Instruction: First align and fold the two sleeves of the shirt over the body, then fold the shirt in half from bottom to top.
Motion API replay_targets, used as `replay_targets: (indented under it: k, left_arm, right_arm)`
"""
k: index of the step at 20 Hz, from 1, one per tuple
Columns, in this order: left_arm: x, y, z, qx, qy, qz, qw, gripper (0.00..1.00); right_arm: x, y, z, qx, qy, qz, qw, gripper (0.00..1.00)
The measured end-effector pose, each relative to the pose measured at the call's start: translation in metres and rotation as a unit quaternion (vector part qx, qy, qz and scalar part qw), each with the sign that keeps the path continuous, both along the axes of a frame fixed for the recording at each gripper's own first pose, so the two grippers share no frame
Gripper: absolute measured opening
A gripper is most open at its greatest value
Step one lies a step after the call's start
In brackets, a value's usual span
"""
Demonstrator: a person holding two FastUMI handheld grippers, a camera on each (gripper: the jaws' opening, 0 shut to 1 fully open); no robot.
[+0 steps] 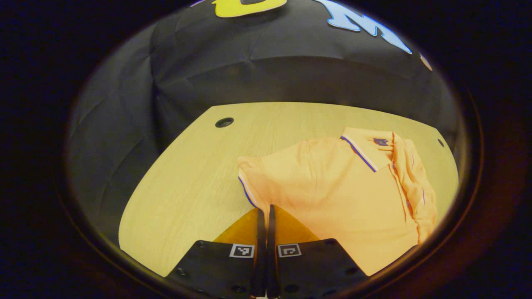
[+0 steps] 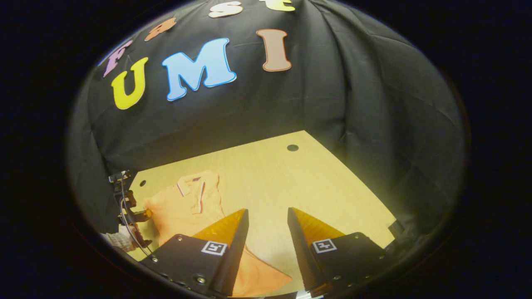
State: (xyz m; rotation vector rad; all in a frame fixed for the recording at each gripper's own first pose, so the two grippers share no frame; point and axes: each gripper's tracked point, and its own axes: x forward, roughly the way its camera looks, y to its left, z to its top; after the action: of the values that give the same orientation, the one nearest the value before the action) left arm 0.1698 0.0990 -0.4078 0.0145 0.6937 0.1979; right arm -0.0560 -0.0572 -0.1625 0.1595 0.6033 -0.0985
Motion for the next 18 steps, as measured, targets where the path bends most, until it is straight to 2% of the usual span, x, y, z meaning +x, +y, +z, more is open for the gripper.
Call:
replay_targets:
  k: [8, 14, 18]
  left_arm:
    - [0.028, -0.065, 0.052, 0.043, -0.050, -0.099, 0.993, 0.06]
    - [0.028, -0.146, 0.080, 0.067, -0.079, -0.197, 0.975, 0.06]
    - [0.019, -0.193, 0.070, 0.073, -0.074, -0.243, 0.965, 0.07]
  right_arm:
    - [-0.007, -0.004, -0.008, 0.017, 0.004, -0.011, 1.000, 0.60]
    - [-0.022, -0.016, -0.012, 0.027, 0.006, -0.029, 0.999, 0.60]
    - [-0.029, -0.025, -0.016, 0.033, 0.007, -0.042, 0.999, 0.60]
